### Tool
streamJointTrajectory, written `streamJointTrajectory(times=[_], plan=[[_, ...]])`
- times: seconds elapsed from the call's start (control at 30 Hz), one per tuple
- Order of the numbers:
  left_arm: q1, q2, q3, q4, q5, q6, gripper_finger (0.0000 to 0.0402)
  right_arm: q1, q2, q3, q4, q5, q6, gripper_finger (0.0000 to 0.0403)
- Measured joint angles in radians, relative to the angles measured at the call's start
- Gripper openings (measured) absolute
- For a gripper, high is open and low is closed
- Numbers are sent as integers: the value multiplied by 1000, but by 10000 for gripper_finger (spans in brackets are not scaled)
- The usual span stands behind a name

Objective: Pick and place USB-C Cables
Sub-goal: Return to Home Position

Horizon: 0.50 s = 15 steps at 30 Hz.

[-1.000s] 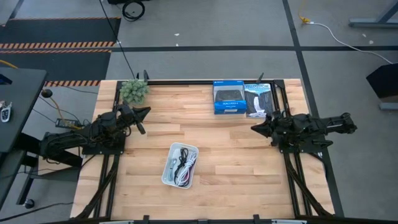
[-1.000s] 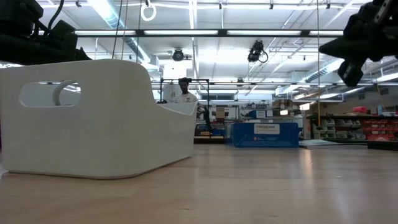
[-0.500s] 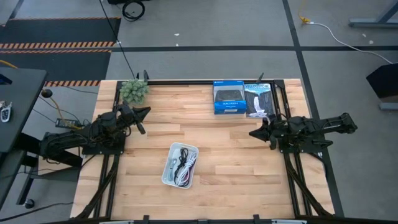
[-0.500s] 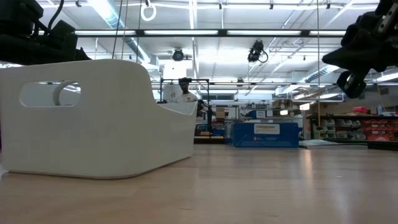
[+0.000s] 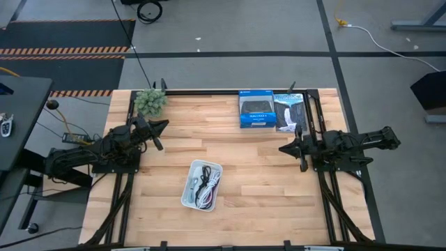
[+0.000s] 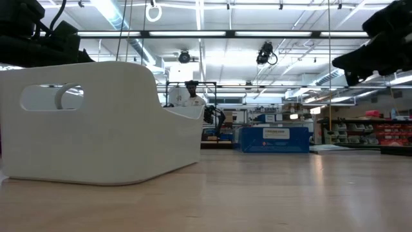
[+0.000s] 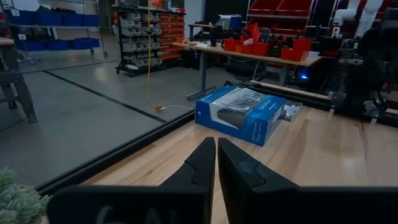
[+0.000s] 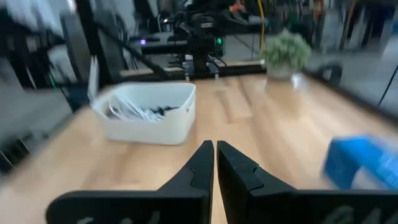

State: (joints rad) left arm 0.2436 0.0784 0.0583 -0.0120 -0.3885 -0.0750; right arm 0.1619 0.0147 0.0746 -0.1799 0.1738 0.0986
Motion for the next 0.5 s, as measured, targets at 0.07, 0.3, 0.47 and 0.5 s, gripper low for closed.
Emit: streamJointTrajectory(times=[0.07,0.3,0.47,0.5], plan=[[0,0,0,0,0,0,25,0,0,0,0,0,-111,26],[0,0,0,0,0,0,25,0,0,0,0,0,-198,25],[0,0,0,0,0,0,25,0,0,0,0,0,-199,25],[0,0,0,0,0,0,25,0,0,0,0,0,-199,25]])
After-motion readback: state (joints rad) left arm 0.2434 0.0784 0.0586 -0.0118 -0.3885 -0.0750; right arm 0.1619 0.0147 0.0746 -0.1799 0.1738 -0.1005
